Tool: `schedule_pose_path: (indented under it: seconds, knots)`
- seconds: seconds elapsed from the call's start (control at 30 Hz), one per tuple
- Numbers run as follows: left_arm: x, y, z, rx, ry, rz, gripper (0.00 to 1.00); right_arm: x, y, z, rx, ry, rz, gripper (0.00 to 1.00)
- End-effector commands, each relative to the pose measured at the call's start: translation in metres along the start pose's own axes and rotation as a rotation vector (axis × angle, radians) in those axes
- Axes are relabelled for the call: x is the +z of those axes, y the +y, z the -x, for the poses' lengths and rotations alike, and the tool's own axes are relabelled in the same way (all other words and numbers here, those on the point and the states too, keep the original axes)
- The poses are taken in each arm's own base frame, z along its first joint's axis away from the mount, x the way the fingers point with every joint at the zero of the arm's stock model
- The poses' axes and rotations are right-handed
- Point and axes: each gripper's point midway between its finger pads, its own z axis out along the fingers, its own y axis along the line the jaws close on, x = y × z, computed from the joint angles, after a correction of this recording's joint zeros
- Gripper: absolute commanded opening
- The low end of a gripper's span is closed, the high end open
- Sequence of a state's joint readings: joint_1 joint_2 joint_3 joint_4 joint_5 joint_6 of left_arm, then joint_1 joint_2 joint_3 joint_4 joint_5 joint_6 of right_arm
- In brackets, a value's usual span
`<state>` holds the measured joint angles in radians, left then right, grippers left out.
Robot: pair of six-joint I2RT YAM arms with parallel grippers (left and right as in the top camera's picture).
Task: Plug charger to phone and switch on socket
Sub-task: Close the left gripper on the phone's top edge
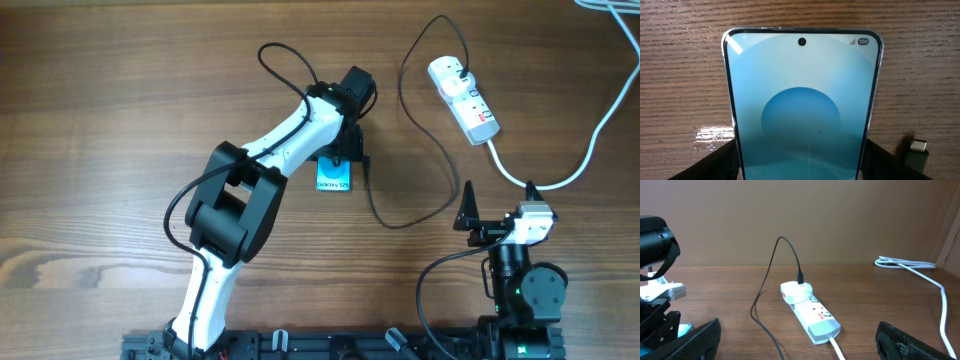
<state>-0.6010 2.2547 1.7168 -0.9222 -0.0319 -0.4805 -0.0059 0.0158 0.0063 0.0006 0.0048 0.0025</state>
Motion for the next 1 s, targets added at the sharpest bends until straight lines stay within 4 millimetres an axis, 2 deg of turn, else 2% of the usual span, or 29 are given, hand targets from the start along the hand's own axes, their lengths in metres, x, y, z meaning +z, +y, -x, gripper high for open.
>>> schedule_pose_path:
  seconds: [0.0, 0.43, 0.7, 0.77, 0.87, 0.97]
  knots:
    - [-0.004, -0.012, -0.011, -0.004, 0.052, -0.068, 0.68, 0.0, -0.003, 0.002, -0.001, -0.008, -0.014, 1.0]
    - [-0.044, -0.016, -0.008, -0.003, 0.011, -0.119, 0.7, 0.0, -0.003, 0.002, -0.001, -0.008, -0.014, 1.0]
    - [-0.047, -0.013, -0.005, -0.014, 0.009, -0.126, 0.71, 0.0, -0.003, 0.001, -0.002, -0.007, -0.014, 1.0]
    - [-0.047, -0.011, -0.004, -0.017, 0.003, -0.121, 0.75, 0.0, -0.003, 0.002, -0.001, -0.008, -0.014, 1.0]
    - [-0.046, -0.007, 0.0, -0.013, -0.025, -0.085, 1.0, 0.0, -0.003, 0.001, -0.001, -0.007, -0.014, 1.0]
    - [-0.04, -0.011, 0.001, 0.008, -0.061, -0.055, 1.0, 0.0, -0.003, 0.001, -0.001, -0.007, -0.014, 1.0]
